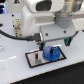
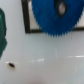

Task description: Insert the blue gear onto the right peg, followed by the red gear

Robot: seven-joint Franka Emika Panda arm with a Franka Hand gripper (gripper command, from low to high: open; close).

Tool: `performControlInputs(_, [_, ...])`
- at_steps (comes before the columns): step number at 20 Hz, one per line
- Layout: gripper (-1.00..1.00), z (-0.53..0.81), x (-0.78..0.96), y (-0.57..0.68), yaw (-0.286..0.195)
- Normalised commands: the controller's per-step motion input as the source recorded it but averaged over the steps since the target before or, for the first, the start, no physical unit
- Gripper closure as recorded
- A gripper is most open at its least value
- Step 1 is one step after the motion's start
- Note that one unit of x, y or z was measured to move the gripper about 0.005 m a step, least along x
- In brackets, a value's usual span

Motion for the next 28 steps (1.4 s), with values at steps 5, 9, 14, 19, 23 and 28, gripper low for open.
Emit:
performControlInputs(5, [-1.00, 0.13, -0.55, 0.25, 0.000])
performControlInputs(9, [-1.00, 0.01, -0.76, 0.10, 0.000])
performControlInputs(14, [-1.00, -0.03, -0.72, 0.10, 0.000])
performControlInputs(19, [-1.00, -0.11, -0.60, 0.15, 0.000])
performControlInputs(23, [-1.00, -0.26, -0.44, 0.12, 0.000])
performControlInputs(28, [-1.00, -0.36, -0.25, 0.10, 0.000])
